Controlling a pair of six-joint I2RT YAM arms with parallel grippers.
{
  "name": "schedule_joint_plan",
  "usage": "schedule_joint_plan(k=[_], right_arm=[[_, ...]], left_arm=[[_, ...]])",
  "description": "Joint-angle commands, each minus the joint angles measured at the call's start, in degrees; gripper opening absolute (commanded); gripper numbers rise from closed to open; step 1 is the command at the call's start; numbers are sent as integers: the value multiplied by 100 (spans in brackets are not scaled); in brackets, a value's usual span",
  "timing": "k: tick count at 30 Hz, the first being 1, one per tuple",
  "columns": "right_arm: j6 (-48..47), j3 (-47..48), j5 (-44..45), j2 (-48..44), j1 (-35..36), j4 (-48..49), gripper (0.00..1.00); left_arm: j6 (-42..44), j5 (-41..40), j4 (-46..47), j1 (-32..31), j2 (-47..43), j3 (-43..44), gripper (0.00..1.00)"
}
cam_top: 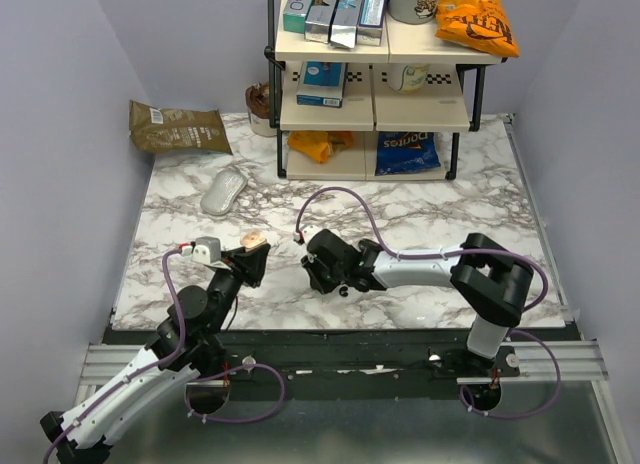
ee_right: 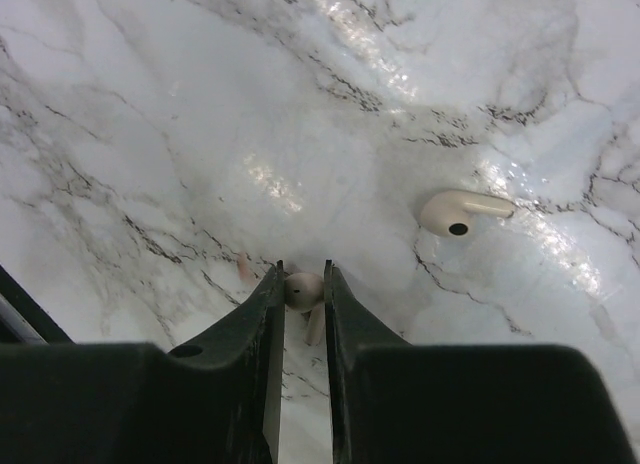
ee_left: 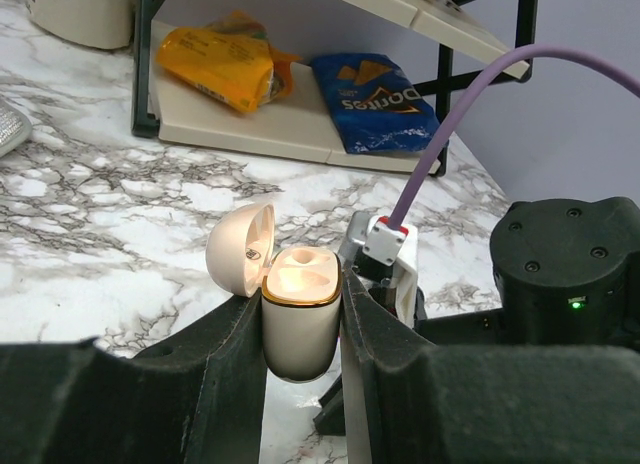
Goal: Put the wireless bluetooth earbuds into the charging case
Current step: Pick up the earbud from the center of the board.
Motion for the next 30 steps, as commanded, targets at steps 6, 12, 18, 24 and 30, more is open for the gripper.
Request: schedule_joint_plan(k=[6,12,18,24,30], right_arm=[[718,-434,745,-781,-238,1,1],[903,-593,1166,-2035,-318,-24,1],[623,-391,1746,-3215,-397,-139,1],[-124,21,2142,-4121,-397,-69,1],[-547,373,2133,-4481,-388,19,1]], left_arm=[[37,-118,249,-15,304,251,0],[204,-65,811,-15,690,268,0],[757,355,2041,-7,1603,382,0],[1459,1278,4115,2,2964,549,0],[1654,2509,5873,81,4476,1058,0]])
